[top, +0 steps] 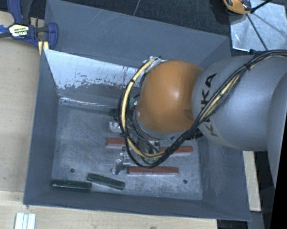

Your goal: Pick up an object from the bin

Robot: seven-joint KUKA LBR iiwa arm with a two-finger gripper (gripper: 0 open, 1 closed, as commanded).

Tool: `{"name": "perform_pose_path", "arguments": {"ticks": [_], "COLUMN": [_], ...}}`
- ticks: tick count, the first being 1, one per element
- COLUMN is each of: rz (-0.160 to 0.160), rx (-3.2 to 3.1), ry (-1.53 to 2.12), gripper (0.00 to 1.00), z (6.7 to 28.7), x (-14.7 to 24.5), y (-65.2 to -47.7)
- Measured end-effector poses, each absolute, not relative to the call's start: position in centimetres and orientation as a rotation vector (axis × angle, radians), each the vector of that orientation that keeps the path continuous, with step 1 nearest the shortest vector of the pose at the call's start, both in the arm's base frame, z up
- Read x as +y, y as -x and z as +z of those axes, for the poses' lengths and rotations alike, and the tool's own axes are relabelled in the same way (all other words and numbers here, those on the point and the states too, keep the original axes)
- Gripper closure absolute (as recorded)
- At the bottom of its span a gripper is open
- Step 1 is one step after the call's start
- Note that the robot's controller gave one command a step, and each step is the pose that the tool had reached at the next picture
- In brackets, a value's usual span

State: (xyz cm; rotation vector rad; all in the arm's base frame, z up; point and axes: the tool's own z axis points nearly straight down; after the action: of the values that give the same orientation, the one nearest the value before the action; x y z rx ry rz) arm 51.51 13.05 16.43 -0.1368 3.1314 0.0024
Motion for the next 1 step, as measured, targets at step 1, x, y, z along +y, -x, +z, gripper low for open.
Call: {"name": "perform_pose_path", "arguments": {"ticks": [1], "rz": [0.001], "rx": [3.137], "ry": [0.019], "gripper": [0.0], "z": [11.36], "x": [11.15], "y": [-52.97]}}
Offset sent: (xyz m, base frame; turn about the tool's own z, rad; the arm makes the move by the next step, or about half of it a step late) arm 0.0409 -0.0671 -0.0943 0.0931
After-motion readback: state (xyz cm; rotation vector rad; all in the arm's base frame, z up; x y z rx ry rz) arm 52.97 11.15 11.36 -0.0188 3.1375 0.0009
